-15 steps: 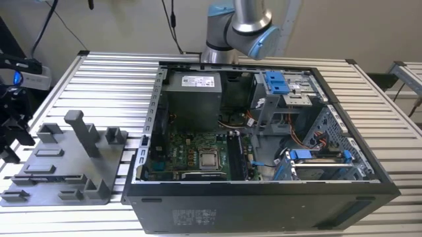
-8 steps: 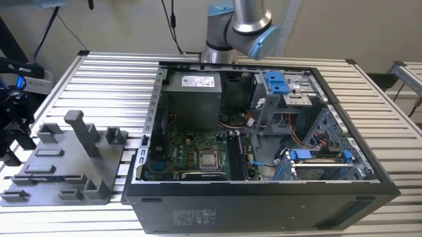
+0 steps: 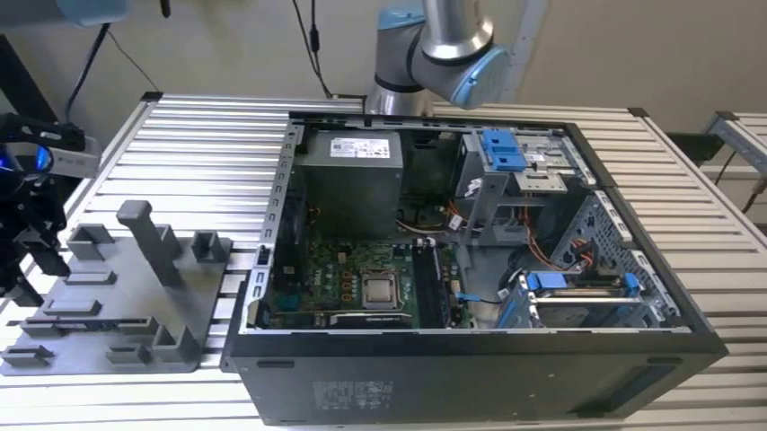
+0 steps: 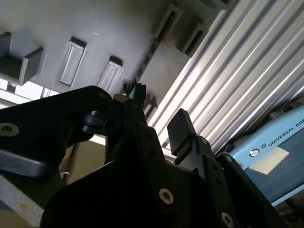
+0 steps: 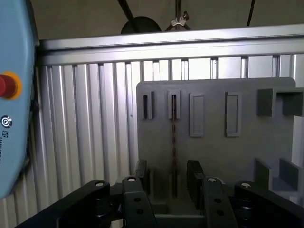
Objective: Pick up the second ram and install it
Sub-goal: 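Pick up the second ram and move it above second insertion slot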
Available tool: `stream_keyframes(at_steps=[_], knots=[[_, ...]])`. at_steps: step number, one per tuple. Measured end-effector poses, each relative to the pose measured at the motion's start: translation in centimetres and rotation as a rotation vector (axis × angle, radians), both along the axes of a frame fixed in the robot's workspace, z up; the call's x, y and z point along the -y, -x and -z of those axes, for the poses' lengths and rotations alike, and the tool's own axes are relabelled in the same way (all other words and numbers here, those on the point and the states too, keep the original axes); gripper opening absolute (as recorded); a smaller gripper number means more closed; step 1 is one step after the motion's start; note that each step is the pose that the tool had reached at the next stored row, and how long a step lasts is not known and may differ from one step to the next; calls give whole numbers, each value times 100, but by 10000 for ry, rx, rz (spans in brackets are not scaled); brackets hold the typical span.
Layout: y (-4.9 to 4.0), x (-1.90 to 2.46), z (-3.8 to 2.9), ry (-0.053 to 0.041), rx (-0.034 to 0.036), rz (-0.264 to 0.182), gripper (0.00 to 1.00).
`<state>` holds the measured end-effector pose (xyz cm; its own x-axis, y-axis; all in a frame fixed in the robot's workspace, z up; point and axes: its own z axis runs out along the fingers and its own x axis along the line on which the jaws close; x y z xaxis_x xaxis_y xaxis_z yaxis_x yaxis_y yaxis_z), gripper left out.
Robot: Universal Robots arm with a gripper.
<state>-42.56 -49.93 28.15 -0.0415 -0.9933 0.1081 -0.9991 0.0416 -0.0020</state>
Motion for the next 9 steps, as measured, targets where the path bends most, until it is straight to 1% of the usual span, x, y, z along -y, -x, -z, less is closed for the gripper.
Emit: stream_keyframes(at_steps=[3, 5, 9], knots=[[0, 0, 20, 3, -15, 0, 48], [0, 0, 40, 9, -70, 0, 48], [0, 1, 109, 22, -72, -1, 48]])
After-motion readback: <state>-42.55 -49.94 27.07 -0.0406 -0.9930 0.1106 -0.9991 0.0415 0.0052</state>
